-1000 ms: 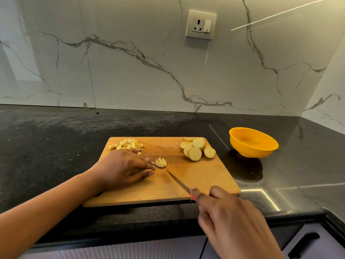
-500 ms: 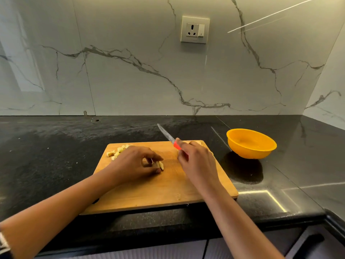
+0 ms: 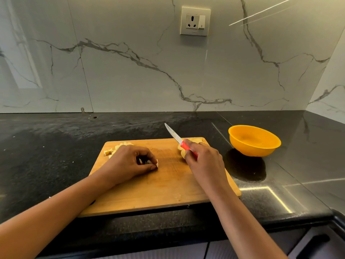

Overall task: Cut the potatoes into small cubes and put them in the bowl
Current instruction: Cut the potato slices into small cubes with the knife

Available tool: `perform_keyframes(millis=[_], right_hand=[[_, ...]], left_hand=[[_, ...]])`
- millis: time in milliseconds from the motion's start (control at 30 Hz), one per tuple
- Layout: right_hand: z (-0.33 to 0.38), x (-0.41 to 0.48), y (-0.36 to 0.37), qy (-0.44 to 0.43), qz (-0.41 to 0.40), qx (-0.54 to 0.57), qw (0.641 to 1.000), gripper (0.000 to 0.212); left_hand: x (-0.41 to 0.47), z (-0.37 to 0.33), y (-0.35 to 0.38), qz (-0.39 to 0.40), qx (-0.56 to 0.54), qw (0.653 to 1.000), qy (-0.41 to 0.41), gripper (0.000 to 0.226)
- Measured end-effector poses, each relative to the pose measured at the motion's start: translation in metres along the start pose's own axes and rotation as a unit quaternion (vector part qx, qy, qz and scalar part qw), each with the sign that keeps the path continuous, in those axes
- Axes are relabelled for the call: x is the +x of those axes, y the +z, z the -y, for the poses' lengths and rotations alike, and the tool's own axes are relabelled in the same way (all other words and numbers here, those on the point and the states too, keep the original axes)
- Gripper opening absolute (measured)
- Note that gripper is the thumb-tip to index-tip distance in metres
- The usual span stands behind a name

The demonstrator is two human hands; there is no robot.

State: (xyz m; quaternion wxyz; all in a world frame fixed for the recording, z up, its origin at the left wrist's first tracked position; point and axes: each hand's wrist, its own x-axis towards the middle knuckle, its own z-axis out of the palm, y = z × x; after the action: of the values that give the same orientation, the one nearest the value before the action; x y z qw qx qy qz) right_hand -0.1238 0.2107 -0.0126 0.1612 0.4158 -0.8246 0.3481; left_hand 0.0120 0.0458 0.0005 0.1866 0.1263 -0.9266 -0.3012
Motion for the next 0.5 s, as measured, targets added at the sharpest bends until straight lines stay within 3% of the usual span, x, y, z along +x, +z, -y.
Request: perform_keyframes(millis=[200, 500], right_hand=[[-0.0018, 0.0000, -0.0007, 0.016, -0.002, 0.005, 1.000, 0.040], [-0.0019, -0.0006, -0.0015, 0.020, 0.002, 0.003, 1.000, 0.041]], left_hand=[[0.0017, 0.0029, -0.0013, -0.004, -0.023, 1.000, -0.014, 0.014], [-0.0012, 0.0036, -0.0063, -0.016, -0.140, 0.989, -0.043, 0.044]])
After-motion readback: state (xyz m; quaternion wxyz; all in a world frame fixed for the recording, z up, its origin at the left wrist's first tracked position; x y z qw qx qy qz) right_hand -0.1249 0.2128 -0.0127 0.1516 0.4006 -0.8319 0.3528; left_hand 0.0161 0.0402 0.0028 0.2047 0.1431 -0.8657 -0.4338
